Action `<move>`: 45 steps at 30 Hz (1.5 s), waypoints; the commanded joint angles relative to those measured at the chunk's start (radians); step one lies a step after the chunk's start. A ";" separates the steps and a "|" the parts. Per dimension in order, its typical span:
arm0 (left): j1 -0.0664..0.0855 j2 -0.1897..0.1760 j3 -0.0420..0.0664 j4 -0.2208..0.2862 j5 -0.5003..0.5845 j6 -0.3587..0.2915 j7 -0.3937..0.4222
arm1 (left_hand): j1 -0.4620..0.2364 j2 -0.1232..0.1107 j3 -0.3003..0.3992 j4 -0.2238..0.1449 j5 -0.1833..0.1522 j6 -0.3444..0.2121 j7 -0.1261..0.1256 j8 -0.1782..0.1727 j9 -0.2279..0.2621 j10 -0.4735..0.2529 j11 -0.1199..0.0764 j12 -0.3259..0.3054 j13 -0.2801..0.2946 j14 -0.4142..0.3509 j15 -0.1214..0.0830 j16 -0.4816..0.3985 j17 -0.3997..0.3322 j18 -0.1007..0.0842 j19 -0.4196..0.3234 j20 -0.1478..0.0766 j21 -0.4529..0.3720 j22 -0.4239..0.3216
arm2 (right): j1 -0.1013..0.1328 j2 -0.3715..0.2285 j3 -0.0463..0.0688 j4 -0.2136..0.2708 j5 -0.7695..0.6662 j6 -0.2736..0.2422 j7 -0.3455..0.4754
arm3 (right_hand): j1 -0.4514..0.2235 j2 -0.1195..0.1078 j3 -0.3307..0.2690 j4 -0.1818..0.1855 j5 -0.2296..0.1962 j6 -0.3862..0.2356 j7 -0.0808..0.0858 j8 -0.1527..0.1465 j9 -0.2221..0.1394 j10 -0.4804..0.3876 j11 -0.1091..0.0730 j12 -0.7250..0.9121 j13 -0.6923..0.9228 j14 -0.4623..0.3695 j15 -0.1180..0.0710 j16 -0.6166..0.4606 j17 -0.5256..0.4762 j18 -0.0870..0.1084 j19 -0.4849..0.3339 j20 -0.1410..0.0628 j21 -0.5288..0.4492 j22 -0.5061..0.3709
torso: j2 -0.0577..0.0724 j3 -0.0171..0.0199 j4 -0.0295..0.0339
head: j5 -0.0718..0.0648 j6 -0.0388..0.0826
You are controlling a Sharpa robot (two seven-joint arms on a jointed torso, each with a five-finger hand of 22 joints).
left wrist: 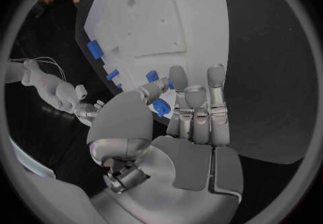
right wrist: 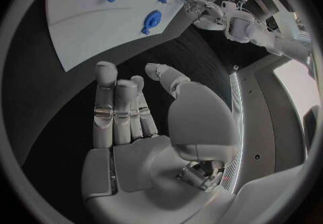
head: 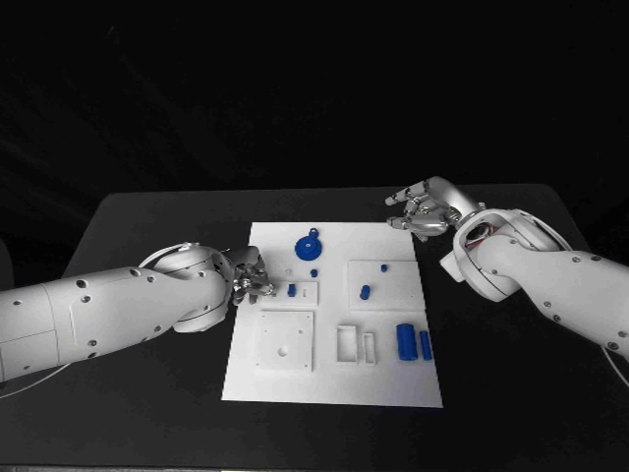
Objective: Assemble the parts on the task board
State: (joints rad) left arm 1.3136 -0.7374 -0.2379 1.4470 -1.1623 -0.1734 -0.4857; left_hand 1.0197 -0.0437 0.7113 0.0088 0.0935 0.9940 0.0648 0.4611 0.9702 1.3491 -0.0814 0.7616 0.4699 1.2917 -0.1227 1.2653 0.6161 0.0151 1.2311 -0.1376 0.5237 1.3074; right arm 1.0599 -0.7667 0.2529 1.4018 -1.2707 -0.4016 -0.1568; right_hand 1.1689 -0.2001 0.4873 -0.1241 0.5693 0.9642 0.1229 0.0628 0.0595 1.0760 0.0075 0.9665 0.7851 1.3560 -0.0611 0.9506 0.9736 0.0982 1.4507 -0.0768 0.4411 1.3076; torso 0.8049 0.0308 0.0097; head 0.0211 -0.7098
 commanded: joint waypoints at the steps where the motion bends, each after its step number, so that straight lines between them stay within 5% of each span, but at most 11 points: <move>1: -0.003 -0.001 -0.002 -0.008 0.063 0.027 0.013 | 0.008 0.008 0.086 -0.078 -0.009 0.083 -0.089 0.005 0.004 -0.007 -0.001 0.000 0.001 -0.005 0.000 -0.006 -0.008 0.011 0.001 -0.002 -0.008 0.020 | -0.001 0.001 0.001 0.000 -0.002 0.012 0.005 | -0.009 0.003 0.006 -0.002 0.002 0.007 -0.001 -0.002 0.002 -0.007 -0.001 0.001 0.001 -0.003 0.000 0.001 0.001 0.009 -0.007 -0.003 0.001 0.046 | 0.000 0.0005 -0.0005 | 0.000 0.001; 13: 0.009 -0.004 0.008 -0.044 0.218 0.112 0.066 | 0.005 0.022 0.087 -0.088 -0.022 0.069 -0.087 0.014 0.013 -0.024 0.001 0.013 0.004 -0.018 0.001 -0.006 -0.021 0.009 -0.005 -0.002 -0.010 0.020 | -0.002 0.002 0.001 -0.002 -0.002 0.012 0.006 | -0.009 0.003 0.006 -0.002 0.002 0.007 -0.001 -0.002 0.002 -0.007 -0.001 0.001 0.001 -0.003 0.000 0.001 0.001 0.009 -0.007 -0.003 0.001 0.046 | 0.000 0.0006 -0.0012 | -0.005 0.002; 22: 0.057 0.011 0.011 -0.085 0.262 0.241 0.065 | 0.006 0.034 0.081 -0.105 -0.025 0.064 -0.083 0.009 0.012 -0.037 0.005 0.019 0.002 -0.031 0.003 0.000 -0.024 0.007 -0.015 -0.001 -0.008 0.021 | -0.003 0.007 0.001 -0.004 -0.002 0.013 0.005 | -0.009 0.003 0.006 -0.002 0.002 0.007 -0.001 -0.002 0.002 -0.007 -0.001 0.001 0.001 -0.003 0.000 0.001 0.001 0.009 -0.007 -0.003 0.001 0.046 | 0.001 0.0014 -0.0026 | -0.002 0.002; 31: 0.091 0.037 0.012 -0.113 0.228 0.344 0.047 | 0.013 0.030 0.079 -0.116 -0.021 0.068 -0.083 0.004 0.010 -0.039 0.006 0.024 0.002 -0.036 0.005 0.008 -0.025 0.008 -0.021 0.000 -0.001 0.022 | -0.003 0.011 0.001 -0.005 -0.002 0.014 0.004 | -0.009 0.003 0.006 -0.002 0.002 0.007 -0.001 -0.002 0.002 -0.007 -0.001 0.001 0.001 -0.003 0.000 0.001 0.001 0.009 -0.007 -0.003 0.001 0.046 | 0.001 0.0007 -0.0018 | -0.002 0.002; 45: 0.101 0.074 0.009 -0.116 0.055 0.376 0.051 | 0.018 0.028 0.074 -0.121 -0.020 0.075 -0.082 -0.006 0.007 -0.038 0.007 0.026 0.000 -0.037 0.006 0.013 -0.029 0.009 -0.025 0.002 0.007 0.021 | -0.003 0.013 0.001 -0.005 -0.002 0.015 0.004 | -0.009 0.003 0.006 -0.002 0.002 0.007 -0.001 -0.002 0.002 -0.007 -0.001 0.001 0.001 -0.003 0.000 0.001 0.001 0.009 -0.007 -0.003 0.001 0.046 | 0.000 0.0009 -0.0003 | -0.005 -0.005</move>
State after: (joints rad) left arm 1.4122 -0.6665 -0.2288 1.3279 -1.0255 0.1762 -0.4410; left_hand 1.0119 -0.0351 0.6909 -0.0116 0.0681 0.9868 0.0577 0.4577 0.9775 1.3156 -0.0756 0.7814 0.4712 1.2608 -0.1178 1.2743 0.5891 0.0149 1.2128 -0.1340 0.5238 1.3078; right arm 1.0580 -0.7550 0.2529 1.3960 -1.2707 -0.3992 -0.1569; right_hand 1.1689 -0.2001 0.4876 -0.1244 0.5693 0.9639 0.1226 0.0628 0.0595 1.0761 0.0077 0.9665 0.7851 1.3560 -0.0612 0.9506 0.9736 0.0981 1.4507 -0.0768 0.4411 1.3074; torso 0.8050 0.0320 0.0087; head 0.0163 -0.7141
